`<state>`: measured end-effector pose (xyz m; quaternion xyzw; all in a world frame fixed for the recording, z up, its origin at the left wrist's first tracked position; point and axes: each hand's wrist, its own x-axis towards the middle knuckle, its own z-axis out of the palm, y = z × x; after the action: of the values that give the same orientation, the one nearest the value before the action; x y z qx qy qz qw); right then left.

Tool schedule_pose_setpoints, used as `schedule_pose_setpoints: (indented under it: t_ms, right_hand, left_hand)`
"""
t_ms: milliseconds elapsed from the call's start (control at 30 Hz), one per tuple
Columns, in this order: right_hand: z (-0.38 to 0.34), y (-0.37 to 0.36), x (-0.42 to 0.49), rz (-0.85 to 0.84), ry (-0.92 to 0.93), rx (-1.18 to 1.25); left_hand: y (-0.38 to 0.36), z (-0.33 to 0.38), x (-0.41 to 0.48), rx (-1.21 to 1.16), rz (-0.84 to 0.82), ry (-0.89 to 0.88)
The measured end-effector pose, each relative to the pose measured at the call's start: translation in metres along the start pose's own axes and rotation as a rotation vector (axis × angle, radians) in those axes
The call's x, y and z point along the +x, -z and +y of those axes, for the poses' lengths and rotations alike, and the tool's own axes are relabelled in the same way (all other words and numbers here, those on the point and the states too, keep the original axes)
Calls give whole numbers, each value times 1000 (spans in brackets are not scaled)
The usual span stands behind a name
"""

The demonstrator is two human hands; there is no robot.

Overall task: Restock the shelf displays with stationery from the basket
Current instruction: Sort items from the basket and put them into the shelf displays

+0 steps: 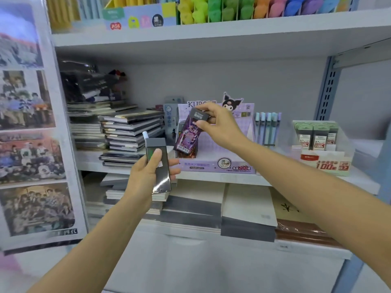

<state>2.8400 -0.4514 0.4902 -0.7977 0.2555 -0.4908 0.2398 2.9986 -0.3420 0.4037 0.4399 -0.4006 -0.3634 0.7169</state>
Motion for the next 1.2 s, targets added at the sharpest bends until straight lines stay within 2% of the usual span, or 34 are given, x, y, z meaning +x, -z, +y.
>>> schedule_pose_setpoints:
  t_ms: [233,400,600,733,867,1067,1133,1200]
  right_hand:
    - [6,1,6,-115,2,-183]
    - [-2,-7,8,-170,141,-339]
    - [-2,-4,12,-308,83,-397]
    - [5,-15,1,-175,132,-262]
    - [19,-20,-9,34,269,-330]
    - [14,-16,-10,41,185,-364]
    - [5,-11,-16,90,161,-238]
    - [-3,-9,-26,6,74,-44]
  left_hand:
    - [16,-2,-1,45,5,28]
    - [15,-2,-2,33,-7,39]
    - [14,-4,0,27,-40,66]
    - [12,-7,0,20,-62,57]
    - [9,-7,-1,53,-89,47]
    - [2,-1,-5,57,-124,39]
    - [-2,1,-8,79,-158,20]
    - [-7,3,-11,98,-208,20]
